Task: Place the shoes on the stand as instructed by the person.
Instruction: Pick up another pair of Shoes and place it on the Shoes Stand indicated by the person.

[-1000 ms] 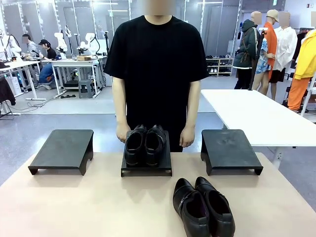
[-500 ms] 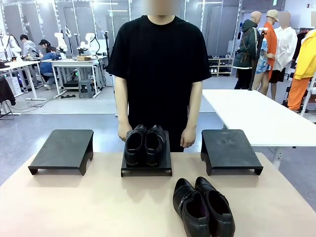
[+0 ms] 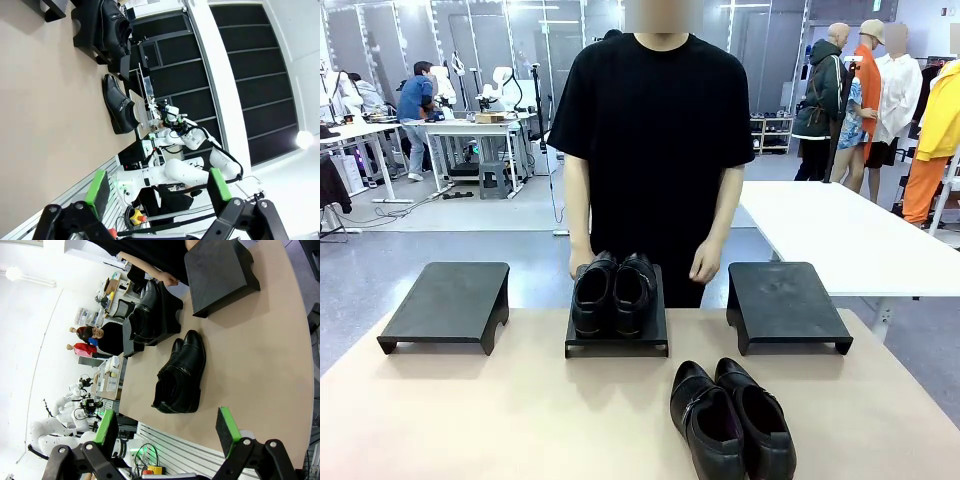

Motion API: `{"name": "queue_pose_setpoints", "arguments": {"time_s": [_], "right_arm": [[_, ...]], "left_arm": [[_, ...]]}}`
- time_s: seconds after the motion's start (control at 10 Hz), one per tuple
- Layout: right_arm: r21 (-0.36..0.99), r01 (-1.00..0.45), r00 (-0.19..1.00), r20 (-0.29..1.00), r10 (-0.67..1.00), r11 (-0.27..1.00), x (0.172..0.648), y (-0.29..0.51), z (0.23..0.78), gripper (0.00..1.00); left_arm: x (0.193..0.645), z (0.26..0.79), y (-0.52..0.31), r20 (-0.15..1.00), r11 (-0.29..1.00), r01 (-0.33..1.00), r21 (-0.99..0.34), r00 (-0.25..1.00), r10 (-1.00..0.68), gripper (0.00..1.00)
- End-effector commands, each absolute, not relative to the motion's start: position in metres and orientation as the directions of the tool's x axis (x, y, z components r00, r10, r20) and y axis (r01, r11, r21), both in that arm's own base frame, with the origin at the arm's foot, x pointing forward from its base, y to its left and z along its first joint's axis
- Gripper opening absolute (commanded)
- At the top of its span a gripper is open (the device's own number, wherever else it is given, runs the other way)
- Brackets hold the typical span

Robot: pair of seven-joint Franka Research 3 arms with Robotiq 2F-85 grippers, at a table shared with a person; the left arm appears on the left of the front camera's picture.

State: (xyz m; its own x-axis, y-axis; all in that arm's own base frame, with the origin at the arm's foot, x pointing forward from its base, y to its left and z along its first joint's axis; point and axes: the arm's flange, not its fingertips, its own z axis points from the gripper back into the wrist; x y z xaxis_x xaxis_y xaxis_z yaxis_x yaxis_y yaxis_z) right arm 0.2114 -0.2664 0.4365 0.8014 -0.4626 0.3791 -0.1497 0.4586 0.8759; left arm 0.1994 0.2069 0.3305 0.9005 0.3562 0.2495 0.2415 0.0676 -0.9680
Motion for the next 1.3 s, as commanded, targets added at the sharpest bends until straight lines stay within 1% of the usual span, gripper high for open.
{"name": "queue_pose_setpoints", "arguments": {"time_s": [0.0, 1.2], "right_arm": [[0.872, -0.177, 0.790, 0.403, -0.462, 0.457, 0.2108, -0.2679, 0.4386, 1.00], [0.872, -0.177, 0.790, 0.403, -0.462, 0.457, 0.2108, -0.2679, 0.4386, 1.00]], "left_arm": [[0.1981, 0.3308, 0.2078, 0.253, 0.062, 0.247, -0.967, 0.898, 0.360, 1.00], [0.1981, 0.3308, 0.2078, 0.253, 0.062, 0.247, -0.967, 0.898, 0.360, 1.00]]}}
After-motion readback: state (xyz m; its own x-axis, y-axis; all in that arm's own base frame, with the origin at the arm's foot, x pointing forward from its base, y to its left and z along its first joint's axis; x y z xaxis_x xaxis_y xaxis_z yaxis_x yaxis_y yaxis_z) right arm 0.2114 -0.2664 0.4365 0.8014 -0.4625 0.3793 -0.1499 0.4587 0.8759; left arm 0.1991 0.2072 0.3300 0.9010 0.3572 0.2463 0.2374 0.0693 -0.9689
